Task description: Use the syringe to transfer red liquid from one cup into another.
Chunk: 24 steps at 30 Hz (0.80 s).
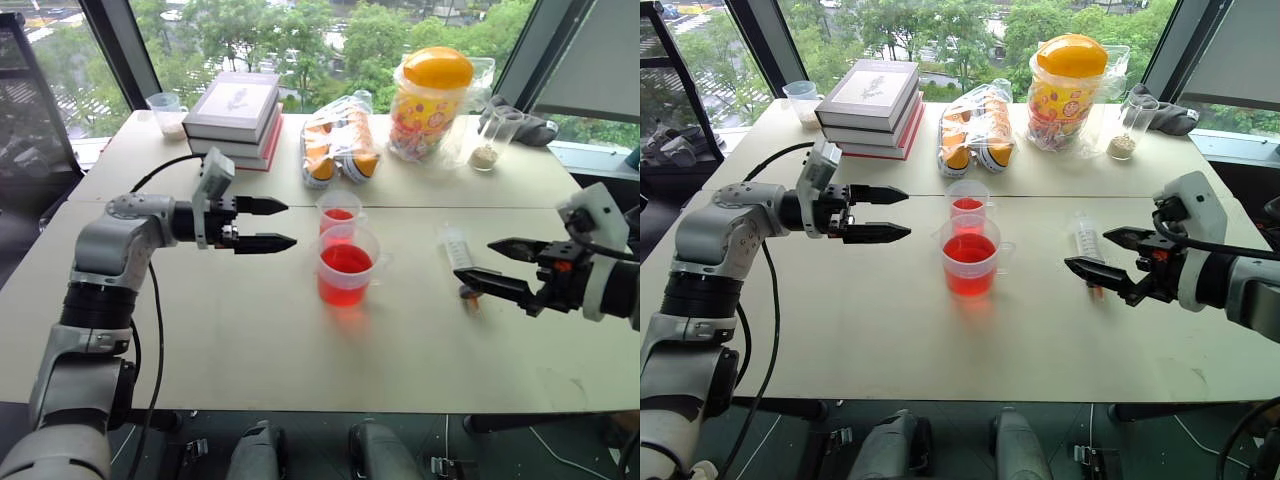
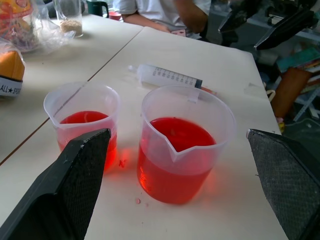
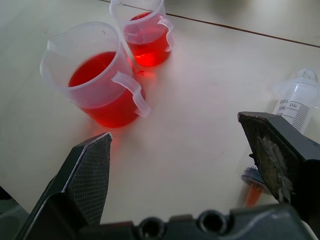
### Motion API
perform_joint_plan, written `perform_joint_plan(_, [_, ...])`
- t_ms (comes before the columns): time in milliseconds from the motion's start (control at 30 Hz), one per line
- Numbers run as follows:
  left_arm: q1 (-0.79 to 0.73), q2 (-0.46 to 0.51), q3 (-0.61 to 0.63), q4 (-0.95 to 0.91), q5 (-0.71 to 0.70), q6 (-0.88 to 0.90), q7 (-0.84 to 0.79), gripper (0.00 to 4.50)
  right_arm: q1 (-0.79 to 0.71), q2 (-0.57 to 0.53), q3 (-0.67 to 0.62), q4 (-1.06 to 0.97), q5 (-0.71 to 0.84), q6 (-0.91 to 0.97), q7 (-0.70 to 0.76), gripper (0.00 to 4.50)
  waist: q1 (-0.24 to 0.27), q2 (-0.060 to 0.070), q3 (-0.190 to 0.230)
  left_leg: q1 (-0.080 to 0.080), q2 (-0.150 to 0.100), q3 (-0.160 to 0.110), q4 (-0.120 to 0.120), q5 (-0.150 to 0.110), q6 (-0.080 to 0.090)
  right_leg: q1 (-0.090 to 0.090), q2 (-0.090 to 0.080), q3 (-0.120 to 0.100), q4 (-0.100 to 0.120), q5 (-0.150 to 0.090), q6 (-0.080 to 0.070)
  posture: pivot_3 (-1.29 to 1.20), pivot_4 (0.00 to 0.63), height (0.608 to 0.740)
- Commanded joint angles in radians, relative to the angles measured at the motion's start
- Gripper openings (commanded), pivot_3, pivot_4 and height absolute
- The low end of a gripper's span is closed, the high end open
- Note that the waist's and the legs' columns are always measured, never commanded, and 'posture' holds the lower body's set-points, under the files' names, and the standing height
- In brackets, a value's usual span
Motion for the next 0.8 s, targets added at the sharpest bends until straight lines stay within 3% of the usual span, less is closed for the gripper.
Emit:
perform_joint_plan(33, [-0.024, 0.009, 0.018, -0.031, -0.017, -0.004, 0.005, 4.5, -0.02, -0.024, -0.007, 0.0, 0.017, -0.024, -0.008, 4.42, 0.0, 0.0, 0.0, 0.0, 0.0, 0.0, 0.0, 0.0, 0.0, 0.0, 0.0, 0.0, 0.0, 0.0, 0.0, 0.0, 0.15, 0.74])
perform_joint_plan(633, [-0.023, 0.006, 0.018, -0.054, -0.041, 0.025, 0.018, 4.5, -0.025, -0.067, 0.016, 0.027, 0.04, -0.015, -0.038, 4.42, 0.0, 0.0, 0.0, 0.0, 0.0, 0.0, 0.0, 0.0, 0.0, 0.0, 0.0, 0.0, 0.0, 0.0, 0.0, 0.0, 0.15, 0.74])
perform_joint_plan(800, [-0.012, 0.004, 0.014, -0.064, -0.036, 0.016, 0.021, 4.5, -0.12, -0.059, 0.064, 0.103, 0.046, 0.079, -0.088, 4.42, -0.002, 0.0, 0.0, 0.0, 0.0, 0.0, 0.0, 0.0, 0.0, 0.0, 0.0, 0.0, 0.0, 0.0, 0.0, 0.0, 0.15, 0.74])
